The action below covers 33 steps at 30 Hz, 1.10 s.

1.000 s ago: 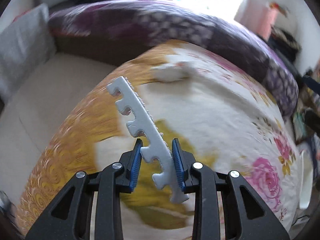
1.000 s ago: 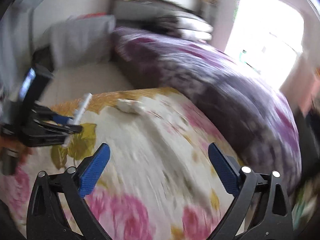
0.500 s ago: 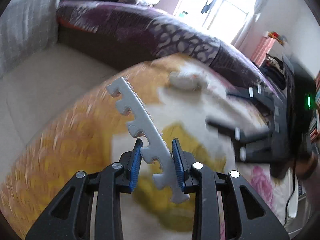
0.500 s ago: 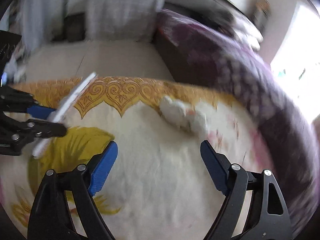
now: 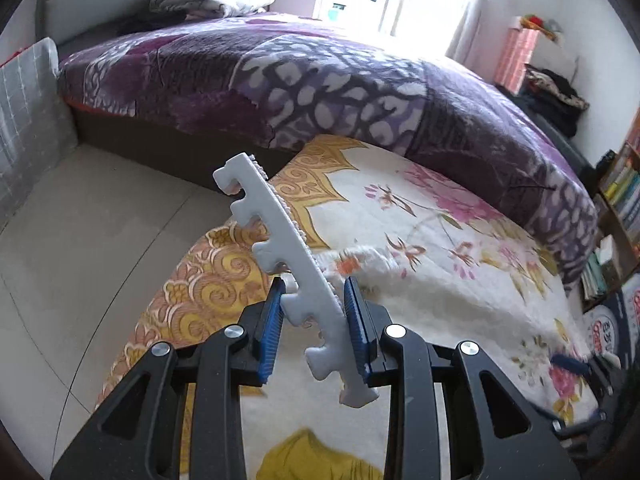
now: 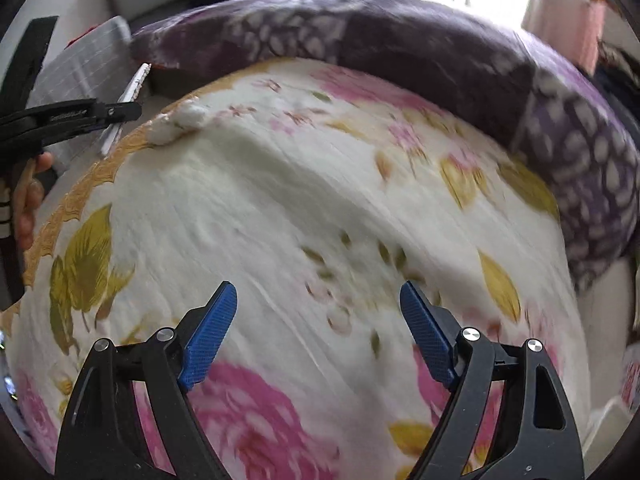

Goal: Collect trash

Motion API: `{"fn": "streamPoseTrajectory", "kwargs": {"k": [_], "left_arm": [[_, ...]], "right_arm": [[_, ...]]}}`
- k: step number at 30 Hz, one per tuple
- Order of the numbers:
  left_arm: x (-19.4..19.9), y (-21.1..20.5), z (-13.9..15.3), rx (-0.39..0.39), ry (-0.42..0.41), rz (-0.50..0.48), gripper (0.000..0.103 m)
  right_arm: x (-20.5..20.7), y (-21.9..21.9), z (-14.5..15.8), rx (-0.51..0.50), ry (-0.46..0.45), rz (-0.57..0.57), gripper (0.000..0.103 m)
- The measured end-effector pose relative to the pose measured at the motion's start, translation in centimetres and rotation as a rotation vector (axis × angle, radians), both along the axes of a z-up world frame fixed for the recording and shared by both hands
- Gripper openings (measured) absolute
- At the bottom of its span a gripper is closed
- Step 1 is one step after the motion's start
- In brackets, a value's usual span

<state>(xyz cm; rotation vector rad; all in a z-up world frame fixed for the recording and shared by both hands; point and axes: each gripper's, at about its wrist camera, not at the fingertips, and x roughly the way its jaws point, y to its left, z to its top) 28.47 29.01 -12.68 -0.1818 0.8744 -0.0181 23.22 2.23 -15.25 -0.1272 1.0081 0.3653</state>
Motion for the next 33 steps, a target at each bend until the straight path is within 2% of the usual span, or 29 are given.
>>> {"fn": "streamPoseTrajectory", "kwargs": {"k": [8,11,13,18,22,25,31,33], "left_arm": [[1.7,2.0,-0.4,0.003,0.031,0.1,0.031],[0.9,2.5,-0.1,-0.035,0.038,0.119,0.031],[-0.1,2.1,0.3,-0.031,0.038,0.106,0.031],[-3.5,-0.4,1.4,-0.001,0.063,0.04,0.031],[-6.5,-4.1,1.8,0.017,0.137,-0.06,0.031],[-9.0,-7.5,1.7,0.02,0.182,-0.145,0.031],[-13.1,-14.8,0.9,0.145,0.237,-0.258,0.031],[-14.5,-17.2,1.2,0.214,0.227,-0.284,0.031]], "right_arm": [[-2.3,-5.0,-0.1,-0.005,0.063,-0.082,0.081],[-3.0,-7.3,0.1,-0.006,0.091,-0.135,0.081],[-3.5,-9.0,0.5,-0.008,0.098,-0.175,0.081],[-5.5,-13.2,2.6,0.022,0.081,-0.257,0.081],[-8.4,-15.7,4.6,0.05,0.043,-0.292,0.081],[-10.8,-17.9,6.2,0.118,0.037,-0.312,0.082],[-17.2,-21.2,10.2,0.17,-0.018,-0.331,0.085],[-19.4,-21.8,11.5,0.196,-0.042,-0.321,0.085]]}}
